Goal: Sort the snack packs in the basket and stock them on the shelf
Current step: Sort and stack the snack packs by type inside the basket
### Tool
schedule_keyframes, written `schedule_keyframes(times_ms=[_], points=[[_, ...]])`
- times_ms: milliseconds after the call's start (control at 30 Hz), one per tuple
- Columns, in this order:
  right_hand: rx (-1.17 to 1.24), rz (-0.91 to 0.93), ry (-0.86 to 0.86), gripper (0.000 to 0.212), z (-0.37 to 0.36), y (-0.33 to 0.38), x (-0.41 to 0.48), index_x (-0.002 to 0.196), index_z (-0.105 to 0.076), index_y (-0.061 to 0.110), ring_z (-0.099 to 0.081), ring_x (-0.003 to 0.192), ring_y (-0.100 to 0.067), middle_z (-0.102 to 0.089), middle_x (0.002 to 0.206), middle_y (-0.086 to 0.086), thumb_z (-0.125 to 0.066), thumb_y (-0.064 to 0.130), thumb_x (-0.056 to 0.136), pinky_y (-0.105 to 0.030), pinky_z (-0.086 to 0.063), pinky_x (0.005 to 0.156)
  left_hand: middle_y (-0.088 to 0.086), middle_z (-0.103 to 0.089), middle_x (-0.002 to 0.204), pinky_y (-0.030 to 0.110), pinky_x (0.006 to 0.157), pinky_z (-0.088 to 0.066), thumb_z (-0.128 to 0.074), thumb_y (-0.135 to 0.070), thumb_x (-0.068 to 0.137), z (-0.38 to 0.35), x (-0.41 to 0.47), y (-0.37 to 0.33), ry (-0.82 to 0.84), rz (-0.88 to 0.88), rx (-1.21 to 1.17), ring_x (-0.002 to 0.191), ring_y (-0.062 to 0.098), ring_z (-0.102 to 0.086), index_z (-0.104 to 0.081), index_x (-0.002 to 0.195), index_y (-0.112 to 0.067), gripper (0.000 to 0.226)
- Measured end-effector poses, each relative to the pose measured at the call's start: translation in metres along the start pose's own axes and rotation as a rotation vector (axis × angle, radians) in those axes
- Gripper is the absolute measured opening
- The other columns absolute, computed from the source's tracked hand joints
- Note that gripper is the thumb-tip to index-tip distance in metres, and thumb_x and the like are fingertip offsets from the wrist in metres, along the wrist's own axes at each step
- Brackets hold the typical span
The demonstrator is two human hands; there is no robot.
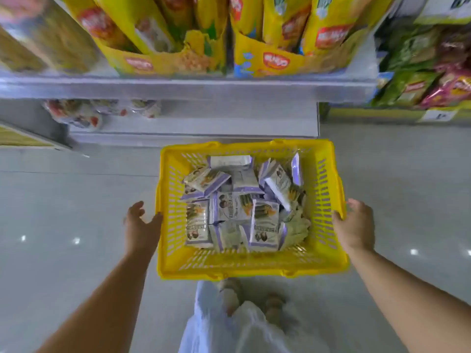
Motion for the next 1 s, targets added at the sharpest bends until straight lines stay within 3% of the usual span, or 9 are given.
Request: schedule_keyframes(times_ms=[100, 167, 233, 333, 500, 633, 900, 1000], points=[[-0.002, -0.073, -0.112, 0.047, -0.016, -0.006, 0.02, 0.124, -0.053, 0.01, -0.052, 0.115, -0.039, -0.056, 0.124, -0.018, -0.068, 0.027, 0.083, -0.047, -0.046, 0.086, 0.017, -0.043, 0.141, 0.051, 0.106, -0.037, -0.064, -0.013, 0.089, -0.009, 0.03, 0.011, -0.13, -0.009, 0.009, 0.129, 0.032, -0.044, -0.038, 0.142, -0.01, 0.059], [-0.033, -0.089, -0.086, 0.045, -0.03, -0.005, 0.031, 0.121, -0.053, 0.01, -0.056, 0.109, -0.042, -0.06, 0.118, -0.02, -0.067, 0.033, 0.084, -0.048, -0.047, 0.082, 0.017, -0.046, 0.14, 0.052, 0.104, -0.04, -0.064, -0.015, 0.09, -0.024, 0.044, 0.018, -0.097, 0.025, 0.0, 0.126, 0.034, -0.048, -0.036, 0.143, -0.009, 0.06], [-0.063, -0.079, -0.093, 0.039, -0.038, -0.007, 0.039, 0.11, -0.055, 0.004, -0.058, 0.102, -0.046, -0.063, 0.108, -0.025, -0.065, 0.033, 0.086, -0.049, -0.048, 0.076, 0.022, -0.056, 0.128, 0.051, 0.095, -0.047, -0.061, -0.016, 0.091, -0.039, 0.056, 0.02, -0.055, 0.004, 0.06, 0.116, 0.039, -0.056, -0.046, 0.134, -0.003, 0.047], [-0.068, -0.037, -0.18, 0.034, -0.036, -0.007, 0.043, 0.095, -0.059, -0.002, -0.059, 0.093, -0.049, -0.063, 0.096, -0.031, -0.063, 0.031, 0.087, -0.047, -0.045, 0.068, 0.03, -0.063, 0.097, 0.05, 0.076, -0.05, -0.054, -0.014, 0.088, -0.044, 0.059, 0.007, -0.136, -0.065, 0.199, 0.092, 0.047, -0.06, -0.06, 0.102, 0.004, 0.024], [-0.029, -0.04, -0.26, 0.039, -0.007, -0.017, 0.008, 0.079, -0.057, -0.006, -0.06, 0.081, -0.05, -0.061, 0.083, -0.034, -0.068, 0.031, 0.085, -0.04, -0.035, 0.059, 0.029, -0.064, 0.096, 0.046, 0.073, -0.045, -0.057, -0.021, 0.088, -0.026, 0.031, -0.01, -0.205, -0.138, 0.34, 0.089, 0.046, -0.059, -0.061, 0.102, 0.003, 0.028], [-0.02, -0.098, -0.271, 0.04, 0.051, -0.025, -0.034, 0.077, -0.058, -0.007, -0.06, 0.078, -0.05, -0.062, 0.08, -0.034, -0.07, 0.031, 0.083, -0.044, -0.043, 0.06, 0.026, -0.065, 0.094, 0.044, 0.072, -0.044, -0.057, -0.027, 0.089, 0.005, -0.014, -0.038, -0.207, -0.171, 0.286, 0.087, 0.044, -0.059, -0.062, 0.101, -0.002, 0.028], [0.004, -0.256, -0.258, 0.038, 0.224, -0.04, -0.127, 0.079, -0.061, -0.001, -0.06, 0.081, -0.046, -0.064, 0.083, -0.028, -0.066, 0.036, 0.084, -0.036, -0.034, 0.061, 0.022, -0.065, 0.093, 0.039, 0.068, -0.038, -0.059, -0.03, 0.089, 0.077, -0.147, -0.143, -0.146, -0.297, 0.261, 0.086, 0.041, -0.058, -0.063, 0.102, -0.007, 0.027], [0.003, -0.316, -0.276, 0.038, 0.296, -0.046, -0.164, 0.085, -0.063, 0.0, -0.061, 0.086, -0.045, -0.065, 0.088, -0.027, -0.064, 0.038, 0.085, -0.039, -0.041, 0.064, 0.023, -0.065, 0.092, 0.042, 0.069, -0.042, -0.058, -0.031, 0.089, 0.101, -0.2, -0.188, -0.105, -0.358, 0.281, 0.085, 0.042, -0.058, -0.062, 0.102, -0.005, 0.029]])
Point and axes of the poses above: each hand's wrist, its own x-axis towards the middle knuckle, its own z-axis out of the back of the hand, y = z × x, the point moved 7 cm from there along x, towards the middle knuckle
